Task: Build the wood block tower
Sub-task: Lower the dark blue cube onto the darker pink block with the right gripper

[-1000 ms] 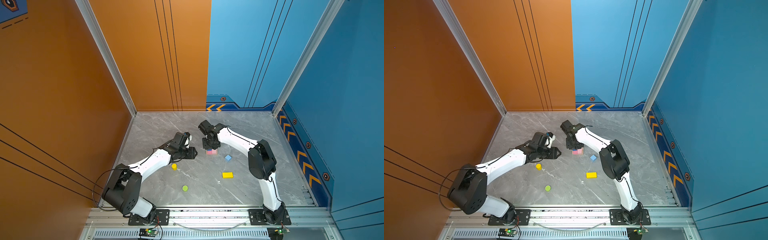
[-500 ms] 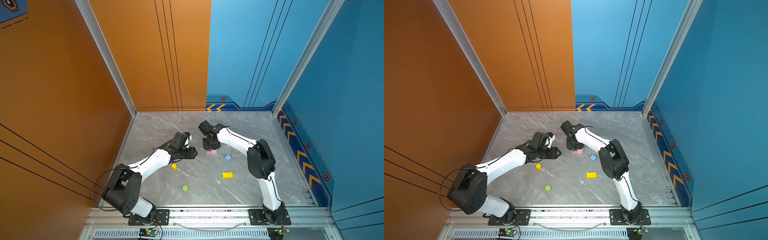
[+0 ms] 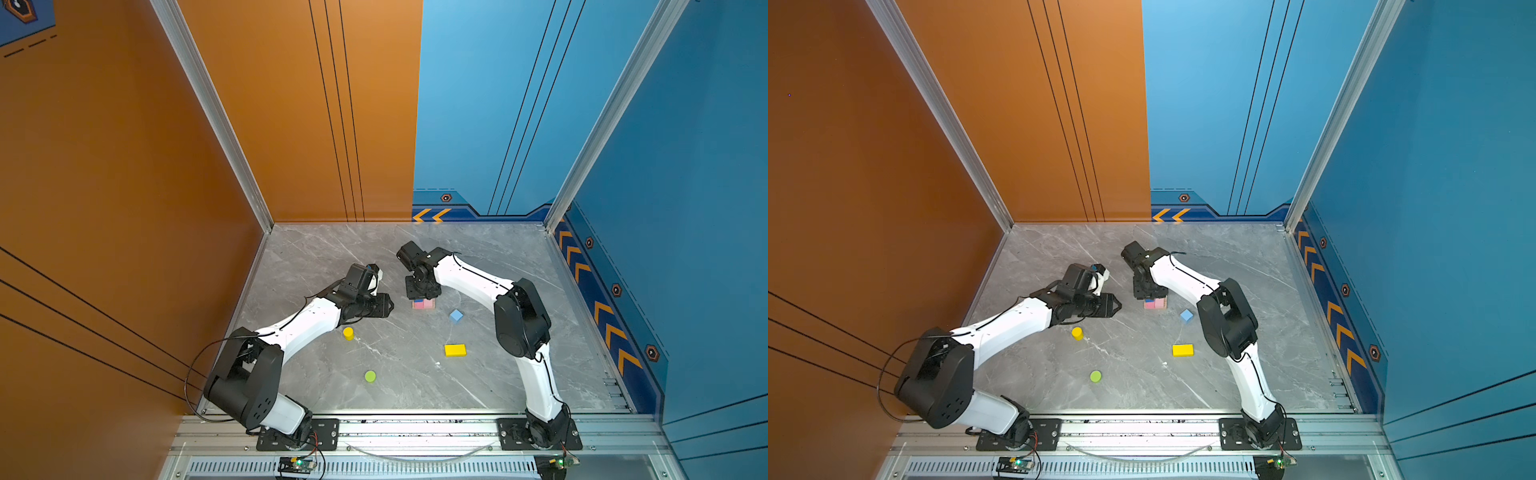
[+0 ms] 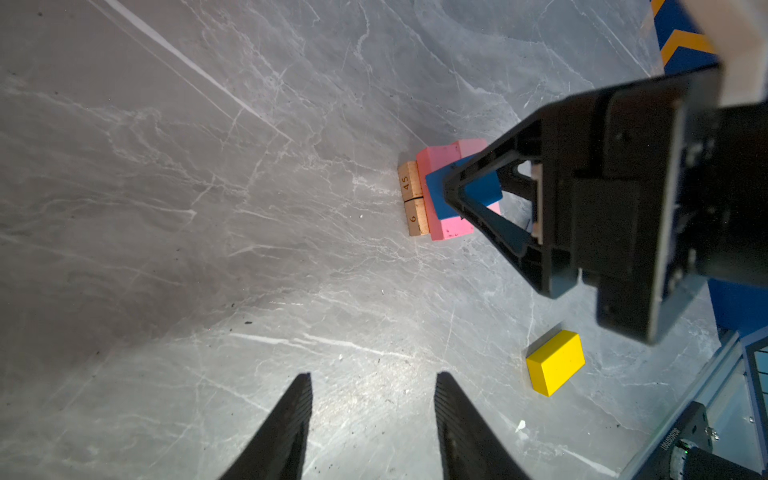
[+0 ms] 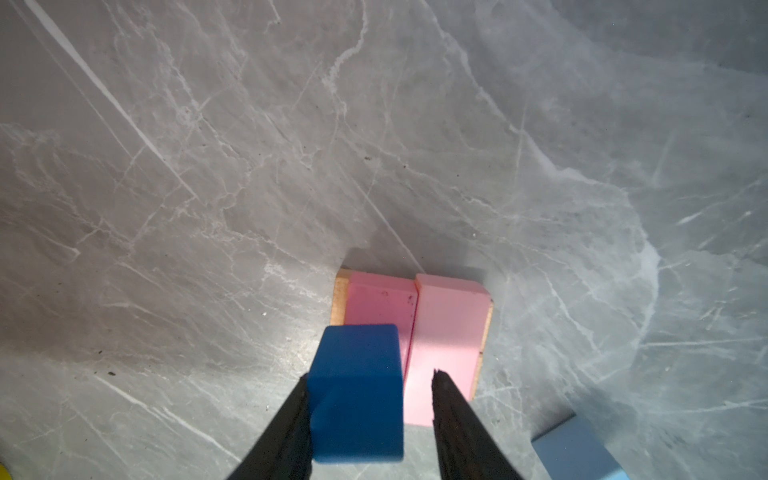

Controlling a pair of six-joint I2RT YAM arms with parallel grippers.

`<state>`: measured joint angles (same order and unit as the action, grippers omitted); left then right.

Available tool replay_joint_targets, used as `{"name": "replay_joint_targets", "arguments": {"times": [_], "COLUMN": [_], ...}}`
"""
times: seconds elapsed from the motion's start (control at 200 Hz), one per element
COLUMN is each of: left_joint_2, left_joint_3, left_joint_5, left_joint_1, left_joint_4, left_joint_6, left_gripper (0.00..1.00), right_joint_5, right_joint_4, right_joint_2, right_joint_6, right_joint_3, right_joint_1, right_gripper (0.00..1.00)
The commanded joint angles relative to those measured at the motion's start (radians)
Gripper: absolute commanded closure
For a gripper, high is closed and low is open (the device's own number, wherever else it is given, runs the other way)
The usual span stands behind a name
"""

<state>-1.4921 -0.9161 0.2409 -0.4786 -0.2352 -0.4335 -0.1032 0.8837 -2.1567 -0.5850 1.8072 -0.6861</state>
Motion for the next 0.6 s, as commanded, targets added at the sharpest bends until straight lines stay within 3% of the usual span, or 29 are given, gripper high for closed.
{"name": "replay_joint_targets", "arguments": {"times": [0.0, 0.596], "left_joint_2": [0.0, -0.003], "left_joint_3": [0.019, 0.021], "left_joint_5": [0.024, 0.026], "left_joint_1": [0.009, 0.009], "left_joint_4": [0.01, 0.009], "left_joint_6": [0.007, 0.007], "left_gripper": [0.5, 0.5], "right_joint_5": [-0.028, -0.023], "right_joint_4": [0.037, 0.037], "right_joint_2": [-0.02, -0.029], "right_joint_6": [-0.018, -0.021], "right_joint_3": [-0.002, -0.005], "right_joint_1": [0.01, 0.013], "right_gripper": [0.53, 0.53]}}
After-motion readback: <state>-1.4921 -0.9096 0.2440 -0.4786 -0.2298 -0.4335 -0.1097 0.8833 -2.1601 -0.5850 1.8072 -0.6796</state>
